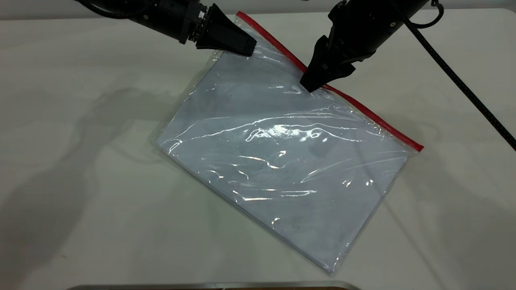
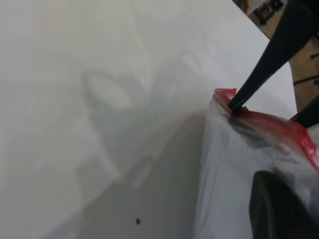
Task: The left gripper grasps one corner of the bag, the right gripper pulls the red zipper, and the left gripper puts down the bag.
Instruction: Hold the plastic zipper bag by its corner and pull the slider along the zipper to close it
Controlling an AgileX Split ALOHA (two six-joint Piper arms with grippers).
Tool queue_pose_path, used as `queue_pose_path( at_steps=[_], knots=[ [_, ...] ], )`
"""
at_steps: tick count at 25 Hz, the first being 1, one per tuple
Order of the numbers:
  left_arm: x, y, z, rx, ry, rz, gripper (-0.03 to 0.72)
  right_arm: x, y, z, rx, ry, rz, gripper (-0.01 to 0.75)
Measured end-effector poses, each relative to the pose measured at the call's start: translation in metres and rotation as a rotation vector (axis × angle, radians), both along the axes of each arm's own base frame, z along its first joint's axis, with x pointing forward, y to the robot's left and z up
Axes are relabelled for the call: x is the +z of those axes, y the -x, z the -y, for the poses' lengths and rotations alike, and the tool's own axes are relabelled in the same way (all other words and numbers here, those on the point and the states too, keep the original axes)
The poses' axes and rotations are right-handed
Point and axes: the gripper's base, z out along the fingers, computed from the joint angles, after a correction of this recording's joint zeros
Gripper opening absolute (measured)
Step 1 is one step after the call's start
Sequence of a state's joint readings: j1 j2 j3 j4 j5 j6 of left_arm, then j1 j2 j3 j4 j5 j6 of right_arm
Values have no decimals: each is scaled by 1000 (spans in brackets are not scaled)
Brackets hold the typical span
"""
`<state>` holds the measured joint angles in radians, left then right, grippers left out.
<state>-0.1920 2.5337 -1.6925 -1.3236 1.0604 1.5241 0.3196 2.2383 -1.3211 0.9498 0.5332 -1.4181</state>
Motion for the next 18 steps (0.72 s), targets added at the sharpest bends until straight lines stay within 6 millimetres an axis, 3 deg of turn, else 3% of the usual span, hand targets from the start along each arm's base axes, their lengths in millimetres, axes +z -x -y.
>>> queue_pose_path(
  at_steps=[3,12,18],
  knots=[
    [0,0,0,9,1,-15,55,0,-1,0,-6,4,8,321],
    [2,2,1,7,14,-57,55,-1,-2,2,2,30,30,59],
    [3,1,1,22,33,-66,55,-3,-3,9,-19,68,7,34]
  ],
)
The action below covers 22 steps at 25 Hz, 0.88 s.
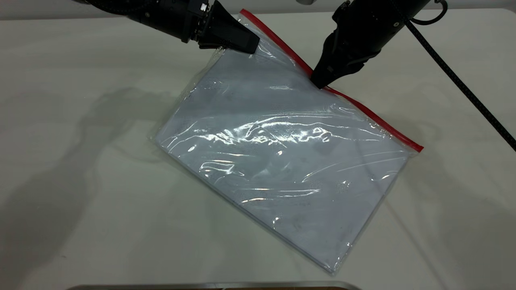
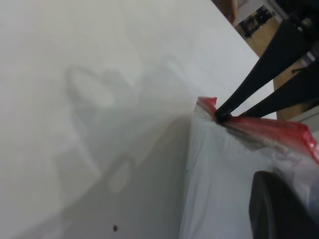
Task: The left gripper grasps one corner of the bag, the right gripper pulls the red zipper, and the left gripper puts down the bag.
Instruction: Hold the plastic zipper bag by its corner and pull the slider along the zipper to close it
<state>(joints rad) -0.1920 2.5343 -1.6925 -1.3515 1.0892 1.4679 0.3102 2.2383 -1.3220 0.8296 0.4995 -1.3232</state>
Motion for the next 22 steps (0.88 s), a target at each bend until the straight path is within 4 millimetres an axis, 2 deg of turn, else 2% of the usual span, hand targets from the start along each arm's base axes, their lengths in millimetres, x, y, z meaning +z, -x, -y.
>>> queue_pose_path(
  at_steps=[12,19,22],
  knots=[
    [3,-5,-9,54,38,-36,55,-5,-3,42,-62,87,-104,34],
    [4,-8,-17,75,40,-36,55,-8,6,63,-80,153,-255,34],
    [3,-11,-20,94,30,-31,55,-10,11,71,-74,235,-306,34]
  ],
)
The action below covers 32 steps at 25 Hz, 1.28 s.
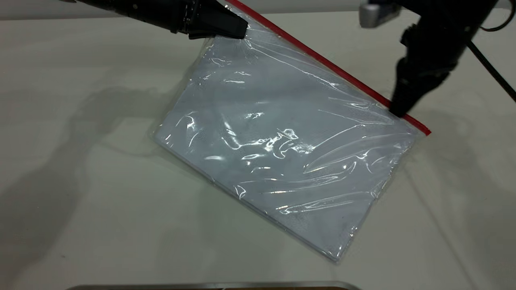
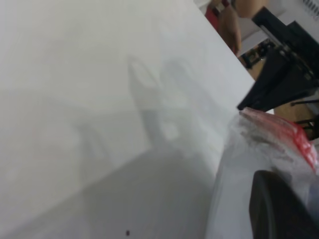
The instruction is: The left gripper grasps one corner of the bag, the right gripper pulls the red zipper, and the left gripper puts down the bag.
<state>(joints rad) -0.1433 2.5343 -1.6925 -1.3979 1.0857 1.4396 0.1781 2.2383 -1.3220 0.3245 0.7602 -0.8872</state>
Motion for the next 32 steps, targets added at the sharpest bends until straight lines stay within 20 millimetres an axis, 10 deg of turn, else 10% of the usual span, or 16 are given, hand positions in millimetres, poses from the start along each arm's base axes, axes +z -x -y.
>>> queue_pose_path(
  at_steps=[13,23,32],
  knots=[
    [-10,-1,-5,-28,-115,80,64,-1,-5,7,-147,83,33,90],
    [-13,-5,-6,-18,-226,158,430,5,-23,4,-238,21,209,551],
    [69,-20,-25,181,-494,252,611,99,-35,4,-263,-52,501,586]
  ],
)
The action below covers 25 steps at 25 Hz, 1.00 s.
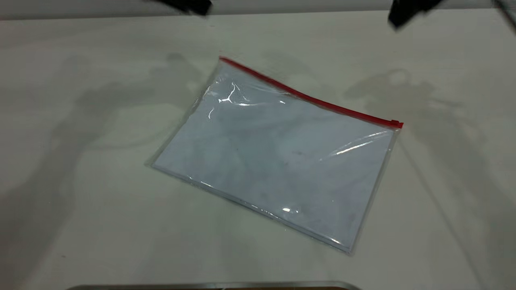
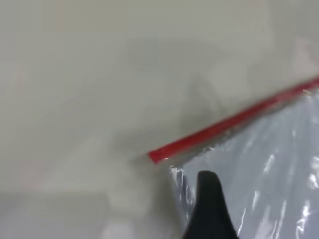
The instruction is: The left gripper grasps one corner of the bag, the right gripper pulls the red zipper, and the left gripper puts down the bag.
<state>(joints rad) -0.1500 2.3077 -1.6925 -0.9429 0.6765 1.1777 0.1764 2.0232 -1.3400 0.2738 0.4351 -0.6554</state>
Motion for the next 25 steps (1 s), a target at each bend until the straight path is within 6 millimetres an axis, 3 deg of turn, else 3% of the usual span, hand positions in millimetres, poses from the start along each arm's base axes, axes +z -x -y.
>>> queue_pose_path(
  at_steps=[3,6,9,13,16,20,25],
  knots=[
    [52,5,-8,88,-47,32,602,57,10,1,4,-24,119,585],
    [111,22,-17,154,-98,74,590,122,34,5,13,-51,243,583],
    [172,50,-27,216,-134,117,589,183,71,10,19,-86,348,583],
    [233,92,-41,290,-184,161,588,239,125,17,2,-150,417,583],
    [269,127,-51,323,-224,191,588,264,162,22,-12,-194,427,582],
    [294,167,-64,364,-291,151,588,287,207,29,-33,-247,436,582],
    [315,201,-78,498,-321,121,588,287,258,37,-45,-279,480,582]
  ],
)
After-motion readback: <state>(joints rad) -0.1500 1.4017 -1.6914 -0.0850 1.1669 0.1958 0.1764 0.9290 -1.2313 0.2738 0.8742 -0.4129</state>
